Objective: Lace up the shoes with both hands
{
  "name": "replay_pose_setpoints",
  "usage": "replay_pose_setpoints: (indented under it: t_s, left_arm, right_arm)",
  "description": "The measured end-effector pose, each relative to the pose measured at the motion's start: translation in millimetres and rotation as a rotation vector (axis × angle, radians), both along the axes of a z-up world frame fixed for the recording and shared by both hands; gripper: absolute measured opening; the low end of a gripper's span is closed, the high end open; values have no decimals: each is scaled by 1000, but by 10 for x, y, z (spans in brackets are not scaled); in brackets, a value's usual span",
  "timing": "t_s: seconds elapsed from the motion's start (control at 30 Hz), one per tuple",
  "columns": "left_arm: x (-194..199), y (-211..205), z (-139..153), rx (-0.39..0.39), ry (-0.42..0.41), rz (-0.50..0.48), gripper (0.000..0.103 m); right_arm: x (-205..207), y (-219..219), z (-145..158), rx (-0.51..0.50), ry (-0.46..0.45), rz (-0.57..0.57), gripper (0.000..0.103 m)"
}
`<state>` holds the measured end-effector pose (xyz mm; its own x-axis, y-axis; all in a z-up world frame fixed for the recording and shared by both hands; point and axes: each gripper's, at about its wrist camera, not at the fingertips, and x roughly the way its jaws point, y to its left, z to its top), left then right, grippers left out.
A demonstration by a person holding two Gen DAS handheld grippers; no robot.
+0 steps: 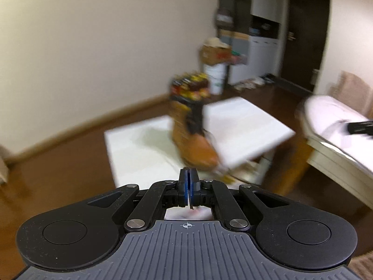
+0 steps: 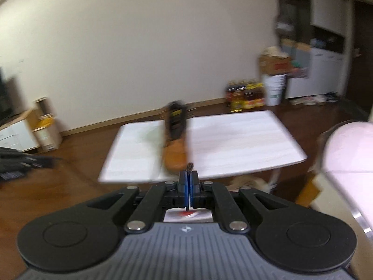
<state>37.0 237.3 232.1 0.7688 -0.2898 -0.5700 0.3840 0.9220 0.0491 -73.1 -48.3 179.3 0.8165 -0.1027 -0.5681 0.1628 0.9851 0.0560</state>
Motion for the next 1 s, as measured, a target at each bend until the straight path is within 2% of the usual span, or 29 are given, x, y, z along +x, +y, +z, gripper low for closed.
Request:
replay_pose_setpoints:
  t_s: [0.1,0.17,0.3,0.33,0.43,0.5,0.57,0.63,0.67,0.7,0.8,0.87,0.9,1.0]
  left_arm:
    - [692,105,118,18,-85,30,2]
    - [1202,65,33,40,-91,-2,2]
    - [2125,-106,-461,74,68,-117,2]
    - [2379,-167,-671,84,140,-158,2]
    - [2783,-257,-1055,87,262,-225,3]
    - [3086,-350,-1401,108,346,-282,4]
    - [3248,-387,-1599,114,409,-316,14]
    - [3365,-404,-1812,123,482,-353,19]
    - [3401,-412,-1913,137,510,-376,19]
    - [3418,-416,-1994,155,529,-397,20]
    - [3407,-438,-2055,171,556,-446,20]
    - [3380,-503,-2034,139,568,-496,20]
    - [3366,-538,-2020,121,574,-522,20]
    - [3259,-734,-1952,44,573,-627,20]
  right_arm:
    - [417,-224,151,-96,-61,-95,2]
    - [737,-281,230,-165,-106,-145,2]
    - [1649,-179,-49,-155,-79,-180,2]
    - [1903,-126,-209,-130,-46,-185,2]
    - [2591,12,-713,-43,62,-193,2]
    - [2930,109,-1021,33,123,-198,2]
    - [3158,193,-1277,104,169,-203,2]
    - [3329,263,-1531,214,208,-224,2]
    - [3361,272,-1632,290,217,-242,2]
    - [3397,268,-1799,414,228,-271,2]
    - [3368,262,-2173,704,242,-346,3]
    - [3341,241,-2376,870,248,-384,3]
    - [3339,230,-2453,929,252,-396,3]
    - [3381,197,-2596,1015,284,-408,3]
